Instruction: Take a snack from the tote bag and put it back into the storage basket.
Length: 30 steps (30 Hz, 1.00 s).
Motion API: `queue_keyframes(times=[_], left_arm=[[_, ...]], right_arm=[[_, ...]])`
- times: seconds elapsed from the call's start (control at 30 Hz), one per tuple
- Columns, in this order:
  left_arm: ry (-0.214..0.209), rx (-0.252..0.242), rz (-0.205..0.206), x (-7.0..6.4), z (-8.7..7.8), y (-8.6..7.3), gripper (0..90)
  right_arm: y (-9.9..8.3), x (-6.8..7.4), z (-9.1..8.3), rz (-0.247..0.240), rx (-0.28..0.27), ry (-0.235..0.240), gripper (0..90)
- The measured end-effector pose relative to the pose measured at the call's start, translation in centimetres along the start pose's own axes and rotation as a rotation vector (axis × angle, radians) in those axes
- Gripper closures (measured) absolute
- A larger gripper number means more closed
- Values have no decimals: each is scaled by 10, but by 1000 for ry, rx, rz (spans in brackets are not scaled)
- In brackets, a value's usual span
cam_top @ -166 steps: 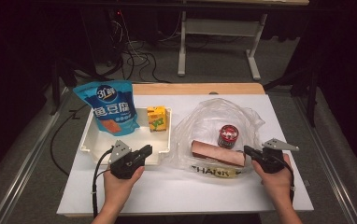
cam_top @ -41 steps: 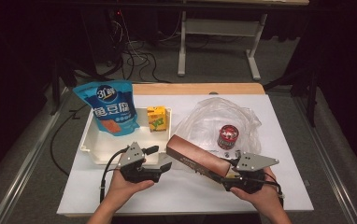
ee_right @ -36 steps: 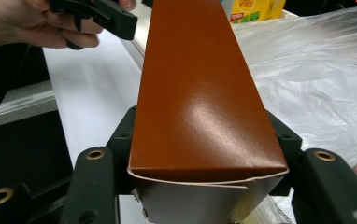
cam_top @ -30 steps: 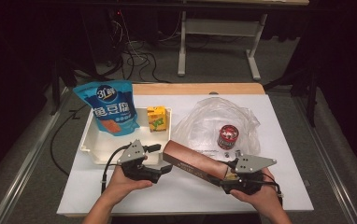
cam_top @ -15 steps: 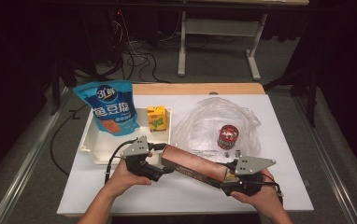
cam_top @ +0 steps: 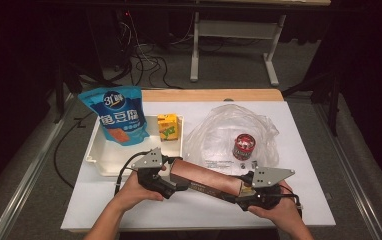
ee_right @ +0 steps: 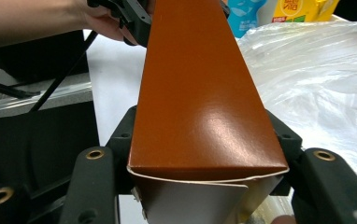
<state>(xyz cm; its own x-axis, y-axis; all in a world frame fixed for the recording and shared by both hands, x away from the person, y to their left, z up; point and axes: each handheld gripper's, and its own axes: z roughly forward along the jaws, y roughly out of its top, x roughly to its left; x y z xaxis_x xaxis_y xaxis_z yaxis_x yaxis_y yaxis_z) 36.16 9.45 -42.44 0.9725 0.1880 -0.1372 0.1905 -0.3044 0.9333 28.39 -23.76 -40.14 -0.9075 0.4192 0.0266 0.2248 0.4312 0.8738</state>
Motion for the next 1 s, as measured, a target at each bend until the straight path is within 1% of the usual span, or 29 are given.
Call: queue_keyframes(times=[0.03, 0.07, 0.13, 0.17, 0.2, 0.27, 0.3, 0.37, 0.4, 0.43, 0.47, 0.53, 0.6, 0.73, 0.77, 0.83, 0.93, 1.0], left_arm=[[-8, 2, 5, 0, 0, 0, 110], [-18, 1, 14, -1, 1, -1, 134], [-19, 6, 36, -3, 1, -1, 163], [-19, 6, 36, -3, 1, -1, 177], [-19, 0, 55, -4, -1, -2, 200], [-20, -17, 78, -7, -5, -2, 231], [-23, -23, 78, -8, -6, -2, 247], [-43, -35, 82, -10, -9, -2, 297], [-62, -35, 87, -12, -10, -3, 333], [-80, -36, 92, -14, -9, -3, 377], [-96, -32, 99, -16, -9, -2, 408], [-131, -30, 104, -18, -8, -2, 456], [-127, -26, 117, -21, -7, -1, 473], [-120, -33, 118, -23, -8, 0, 478], [-112, -35, 120, -23, -9, 1, 479], [-94, -48, 106, -22, -14, 0, 480], [-64, -71, 92, -19, -23, -1, 481], [-48, -79, 87, -18, -29, -1, 480]], right_arm=[[0, 0, 0, -1, 1, 3, 452], [0, 0, 1, -2, 1, 9, 451], [-1, -1, 2, -9, 6, 17, 450], [-1, -1, 1, -13, 8, 19, 449], [-2, -2, 1, -22, 5, 28, 447], [-1, -4, -1, -17, 0, 41, 443], [-1, -6, -2, -14, -4, 52, 440], [-2, -9, -4, -4, -15, 64, 423], [-3, -9, -5, 0, -17, 49, 391], [-3, -9, -5, 0, -16, 15, 345], [-4, -10, -5, 5, -20, -4, 317], [-6, -13, -6, 23, -7, -10, 271], [-8, -14, -7, 44, -10, -9, 247], [-8, -14, -8, 49, -15, -20, 210], [-8, -14, -8, 53, -16, -33, 201], [-9, -14, -11, 46, -23, -72, 184], [-11, -16, -17, 80, -40, -87, 165], [-11, -17, -20, 87, -55, -98, 165]])
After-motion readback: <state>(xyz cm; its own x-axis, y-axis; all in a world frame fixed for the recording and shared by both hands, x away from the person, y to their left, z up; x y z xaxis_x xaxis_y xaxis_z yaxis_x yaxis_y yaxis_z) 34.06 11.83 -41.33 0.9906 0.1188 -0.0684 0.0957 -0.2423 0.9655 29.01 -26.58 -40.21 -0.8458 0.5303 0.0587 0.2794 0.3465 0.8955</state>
